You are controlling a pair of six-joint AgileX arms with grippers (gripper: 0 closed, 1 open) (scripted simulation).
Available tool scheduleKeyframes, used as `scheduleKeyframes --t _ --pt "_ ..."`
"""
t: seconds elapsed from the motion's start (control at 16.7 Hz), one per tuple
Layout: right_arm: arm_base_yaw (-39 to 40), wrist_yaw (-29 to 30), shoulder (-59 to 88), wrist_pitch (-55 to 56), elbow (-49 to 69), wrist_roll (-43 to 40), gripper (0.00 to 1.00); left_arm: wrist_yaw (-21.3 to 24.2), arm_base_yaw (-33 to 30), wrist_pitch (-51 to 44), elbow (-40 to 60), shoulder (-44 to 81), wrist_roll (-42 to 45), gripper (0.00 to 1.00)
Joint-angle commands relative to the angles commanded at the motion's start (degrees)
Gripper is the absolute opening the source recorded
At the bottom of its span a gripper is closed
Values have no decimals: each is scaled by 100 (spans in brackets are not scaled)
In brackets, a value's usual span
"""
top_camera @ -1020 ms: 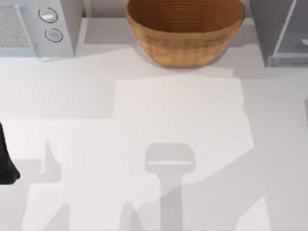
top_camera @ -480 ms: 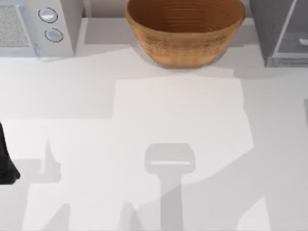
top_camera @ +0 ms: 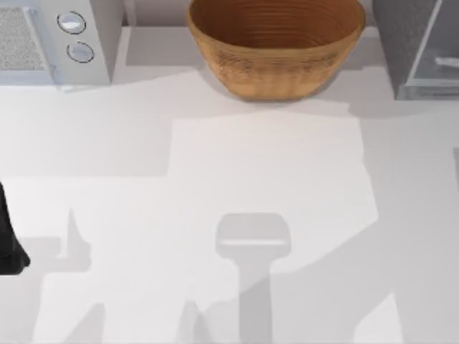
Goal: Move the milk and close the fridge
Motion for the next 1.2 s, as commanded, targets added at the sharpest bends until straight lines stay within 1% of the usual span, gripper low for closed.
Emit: scheduleKeyframes --t 0.3,0.54,0.96,1.2 --pt "27 1 -59 -50 -50 1 100 0 0 0 0 0 0 100" --pt "176 26 -879 -502 -606 -7 100 0 0 0 0 0 0 100" --pt "590 150 -3813 -1957 -2392 -42 100 0 0 0 0 0 0 100" --pt "803 241 -6218 -2584 -3210 -121 100 0 0 0 0 0 0 100"
